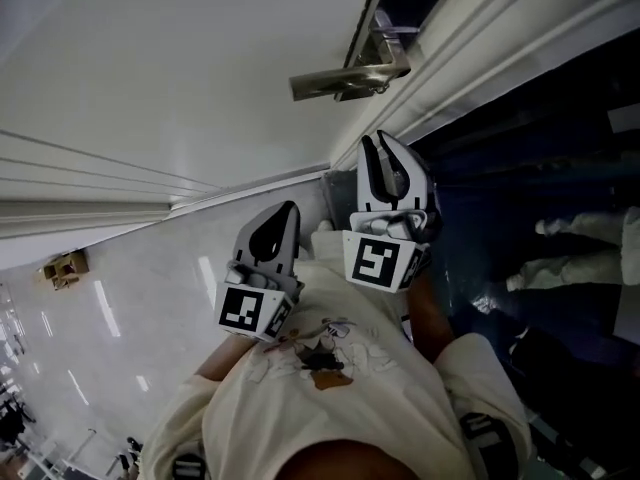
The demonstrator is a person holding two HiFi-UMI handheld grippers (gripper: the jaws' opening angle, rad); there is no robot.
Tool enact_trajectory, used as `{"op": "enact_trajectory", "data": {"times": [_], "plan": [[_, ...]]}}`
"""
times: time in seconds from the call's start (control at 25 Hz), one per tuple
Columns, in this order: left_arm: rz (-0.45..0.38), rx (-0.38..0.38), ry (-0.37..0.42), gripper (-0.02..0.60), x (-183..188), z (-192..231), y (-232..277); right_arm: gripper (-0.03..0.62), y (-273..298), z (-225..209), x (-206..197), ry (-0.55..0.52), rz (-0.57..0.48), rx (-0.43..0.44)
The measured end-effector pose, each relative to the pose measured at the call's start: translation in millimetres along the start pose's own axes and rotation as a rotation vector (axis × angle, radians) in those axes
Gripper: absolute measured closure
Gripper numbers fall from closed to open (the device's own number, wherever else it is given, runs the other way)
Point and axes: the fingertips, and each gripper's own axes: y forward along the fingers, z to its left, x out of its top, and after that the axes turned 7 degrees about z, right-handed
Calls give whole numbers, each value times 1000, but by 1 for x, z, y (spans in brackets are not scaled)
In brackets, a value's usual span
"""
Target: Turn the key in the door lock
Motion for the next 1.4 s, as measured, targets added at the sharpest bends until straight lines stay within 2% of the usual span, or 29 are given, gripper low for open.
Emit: {"op": "enact_trajectory", "data": {"times": [0.04, 0.16, 0.28, 0.36, 0.64, 0.92, 1.08, 1.24, 1.4], "plan": [[0, -4, -12, 577, 0, -1, 3, 531, 4, -5, 5, -79, -6, -40], [-11, -14, -14, 577, 3, -6, 10, 534, 18, -15, 11, -276, 10, -125], [-24, -13, -19, 577, 9, -1, 13, 502, 34, -20, 5, -425, 78, -165], [-19, 4, -35, 577, 9, 5, 16, 452, 43, -22, 1, -493, 103, -174], [-14, 14, -36, 577, 13, 7, 23, 437, 58, -18, 3, -654, 87, -200], [-18, 5, -49, 577, 10, 5, 24, 505, 66, -20, 6, -712, 96, -244], [-4, 10, -49, 577, 9, 4, 25, 577, 67, -26, 6, -695, 111, -265], [1, 15, -50, 577, 10, 5, 28, 579, 68, -27, 7, -614, 99, -251], [-5, 23, -48, 577, 10, 7, 31, 580, 68, -29, 7, -471, 79, -227]]}}
